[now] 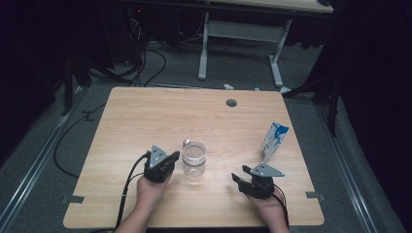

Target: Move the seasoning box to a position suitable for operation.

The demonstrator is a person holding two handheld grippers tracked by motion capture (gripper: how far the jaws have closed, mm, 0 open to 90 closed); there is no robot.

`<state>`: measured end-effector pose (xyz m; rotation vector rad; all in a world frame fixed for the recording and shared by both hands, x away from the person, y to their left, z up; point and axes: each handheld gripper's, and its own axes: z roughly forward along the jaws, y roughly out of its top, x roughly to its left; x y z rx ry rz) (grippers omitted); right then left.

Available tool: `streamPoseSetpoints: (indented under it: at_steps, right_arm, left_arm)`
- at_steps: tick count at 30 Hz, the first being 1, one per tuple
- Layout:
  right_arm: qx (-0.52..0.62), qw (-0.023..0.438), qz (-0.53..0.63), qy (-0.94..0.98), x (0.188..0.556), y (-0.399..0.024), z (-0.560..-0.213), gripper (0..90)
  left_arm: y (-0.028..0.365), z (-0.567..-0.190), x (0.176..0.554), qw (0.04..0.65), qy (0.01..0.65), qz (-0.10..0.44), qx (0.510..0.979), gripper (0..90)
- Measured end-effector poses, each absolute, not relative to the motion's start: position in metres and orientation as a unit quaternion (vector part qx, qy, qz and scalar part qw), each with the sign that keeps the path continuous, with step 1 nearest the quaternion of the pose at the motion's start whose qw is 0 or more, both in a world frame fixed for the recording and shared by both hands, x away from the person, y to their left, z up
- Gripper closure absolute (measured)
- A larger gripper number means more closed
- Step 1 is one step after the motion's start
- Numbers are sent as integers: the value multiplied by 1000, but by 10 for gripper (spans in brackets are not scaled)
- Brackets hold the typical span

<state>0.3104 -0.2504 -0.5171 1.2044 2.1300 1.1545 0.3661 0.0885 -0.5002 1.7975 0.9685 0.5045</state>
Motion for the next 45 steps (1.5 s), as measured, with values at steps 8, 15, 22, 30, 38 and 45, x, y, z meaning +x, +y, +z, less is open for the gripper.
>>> streamPoseSetpoints:
  at_steps: [8, 15, 22, 30, 38, 45]
  right_arm:
    - [437, 215, 415, 769, 311, -251, -519, 449]
    - [438, 214, 415, 768, 311, -251, -519, 453]
    - [439, 213, 413, 769, 311, -250, -520, 457]
    - [443, 212, 415, 766, 311, -252, -520, 466]
    - [442, 212, 421, 763, 311, -254, -518, 489]
    - [438, 215, 420, 765, 317, -248, -513, 517]
  left_arm:
    - [83, -501, 368, 498, 388, 207, 748, 900]
    - [80, -503, 346, 509, 376, 197, 749, 900]
    - [69, -502, 337, 518, 358, 183, 755, 900]
    - [56, -503, 331, 522, 349, 171, 759, 900]
    - [55, -504, 332, 501, 360, 174, 768, 819]
    - [74, -498, 338, 485, 364, 174, 776, 613]
